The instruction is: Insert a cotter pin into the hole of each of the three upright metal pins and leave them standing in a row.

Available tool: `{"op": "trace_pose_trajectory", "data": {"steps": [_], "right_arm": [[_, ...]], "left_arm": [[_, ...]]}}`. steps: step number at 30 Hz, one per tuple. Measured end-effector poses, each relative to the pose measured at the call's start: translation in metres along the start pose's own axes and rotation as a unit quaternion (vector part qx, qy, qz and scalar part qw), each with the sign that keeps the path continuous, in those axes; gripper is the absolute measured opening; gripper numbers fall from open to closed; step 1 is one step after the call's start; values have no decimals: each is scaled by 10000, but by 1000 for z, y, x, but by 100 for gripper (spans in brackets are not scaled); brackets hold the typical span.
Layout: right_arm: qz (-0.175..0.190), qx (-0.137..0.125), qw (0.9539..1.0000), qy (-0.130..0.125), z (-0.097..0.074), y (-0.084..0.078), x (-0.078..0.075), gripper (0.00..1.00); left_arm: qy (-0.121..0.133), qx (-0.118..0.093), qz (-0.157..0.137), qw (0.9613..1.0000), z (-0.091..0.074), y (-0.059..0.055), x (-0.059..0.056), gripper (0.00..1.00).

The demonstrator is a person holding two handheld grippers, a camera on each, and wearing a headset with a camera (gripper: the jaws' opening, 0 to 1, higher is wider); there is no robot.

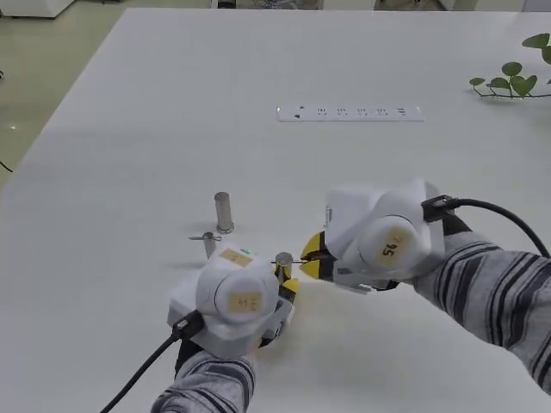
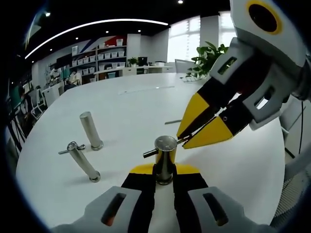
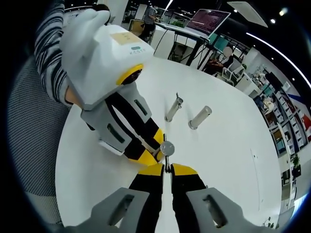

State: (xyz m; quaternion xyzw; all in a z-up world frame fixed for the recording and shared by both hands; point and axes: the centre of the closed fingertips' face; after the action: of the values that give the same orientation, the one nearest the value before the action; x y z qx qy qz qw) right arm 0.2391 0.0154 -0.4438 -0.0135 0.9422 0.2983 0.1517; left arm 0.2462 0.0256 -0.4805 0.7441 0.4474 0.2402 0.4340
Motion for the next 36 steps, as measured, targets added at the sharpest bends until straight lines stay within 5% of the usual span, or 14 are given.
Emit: {"op": "trace_pose_trajectory", "data": {"steps": [4,36], "right_arm": [[-95,16,9999,-37,-4,1,-1,6],[65,0,10000,-38,-2,5,1,0]], "left_arm": [[6,-2,-8,10000,0,0,0,9],[66,2,-136,9999,1,0,1,9]]}}
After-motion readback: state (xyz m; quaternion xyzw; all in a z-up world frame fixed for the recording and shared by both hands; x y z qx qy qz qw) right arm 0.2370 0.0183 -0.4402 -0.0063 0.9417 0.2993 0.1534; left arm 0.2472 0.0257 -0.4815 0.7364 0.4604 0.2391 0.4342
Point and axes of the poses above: the centre of the closed fingertips' face, and the gripper's own axes: z roughly forward along the fingers, x roughly to its left, y roughly out of its top, and after that the axes turned 3 degrees about y, right-handed
